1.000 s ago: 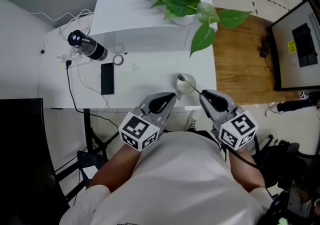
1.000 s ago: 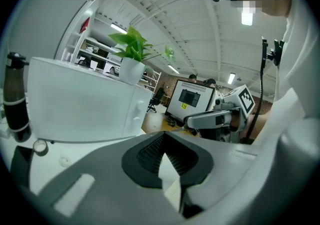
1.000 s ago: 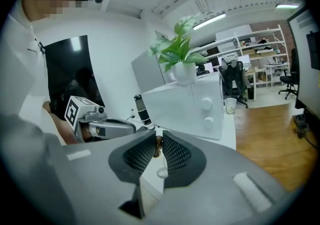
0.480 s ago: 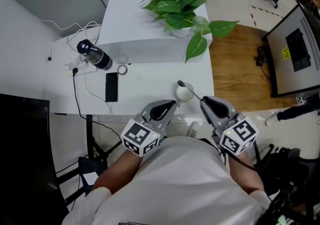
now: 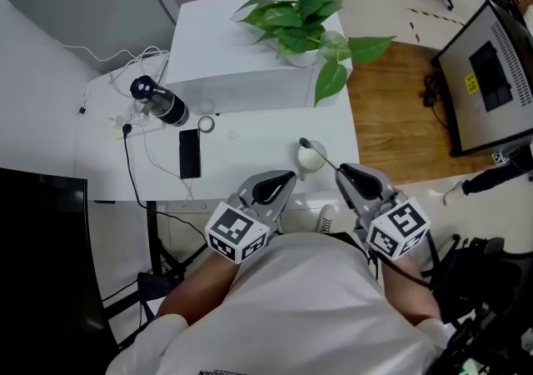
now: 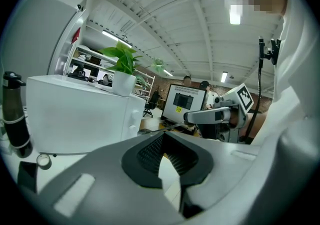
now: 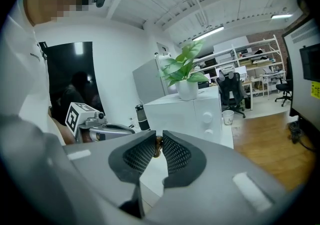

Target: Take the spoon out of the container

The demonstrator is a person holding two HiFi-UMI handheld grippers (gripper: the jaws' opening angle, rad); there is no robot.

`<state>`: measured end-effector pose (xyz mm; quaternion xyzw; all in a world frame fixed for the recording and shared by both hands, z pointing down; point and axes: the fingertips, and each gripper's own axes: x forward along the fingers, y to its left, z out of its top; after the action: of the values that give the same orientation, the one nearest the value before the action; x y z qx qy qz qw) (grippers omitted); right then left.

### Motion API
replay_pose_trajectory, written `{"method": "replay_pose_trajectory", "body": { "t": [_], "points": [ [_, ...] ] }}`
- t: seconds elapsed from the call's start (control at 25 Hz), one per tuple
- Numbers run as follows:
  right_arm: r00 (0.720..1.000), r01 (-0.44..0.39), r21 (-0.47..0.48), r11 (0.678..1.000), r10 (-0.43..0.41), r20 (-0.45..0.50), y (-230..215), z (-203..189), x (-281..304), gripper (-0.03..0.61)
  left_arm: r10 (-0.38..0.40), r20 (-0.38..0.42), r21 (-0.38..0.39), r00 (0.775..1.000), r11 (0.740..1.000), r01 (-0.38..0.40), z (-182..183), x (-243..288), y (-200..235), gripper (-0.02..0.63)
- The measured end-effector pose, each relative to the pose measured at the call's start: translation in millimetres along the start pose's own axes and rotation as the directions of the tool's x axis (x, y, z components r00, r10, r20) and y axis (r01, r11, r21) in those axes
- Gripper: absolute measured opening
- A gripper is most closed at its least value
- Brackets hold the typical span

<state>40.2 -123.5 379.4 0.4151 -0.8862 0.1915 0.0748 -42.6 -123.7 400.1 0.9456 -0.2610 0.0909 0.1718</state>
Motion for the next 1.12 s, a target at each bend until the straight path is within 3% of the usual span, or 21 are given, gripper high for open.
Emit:
{"method": "replay_pose_trajectory", "body": {
  "t": [0.32, 0.56, 1.12],
  "points": [
    [0.996, 0.077, 0.038, 0.996, -0.079, 0.034, 17, -9, 2, 0.049, -0.066, -0.037, 0.015, 0.997, 0.998, 0.067, -13, -23, 8, 0.004],
    [0.993, 0.111, 0.024, 0.994, -0.112, 0.033, 21, -11, -9, 0.049, -0.060, -0.029, -0.011, 0.998, 0.998, 0.059, -19, -32, 12, 0.003],
    [0.998, 0.027, -0.026, 0.999, -0.026, 0.049, 26, -20, -87, 0.049, 0.053, 0.036, -0.026, 0.998, 0.998, -0.052, -31, -31, -65, 0.004]
  ]
}}
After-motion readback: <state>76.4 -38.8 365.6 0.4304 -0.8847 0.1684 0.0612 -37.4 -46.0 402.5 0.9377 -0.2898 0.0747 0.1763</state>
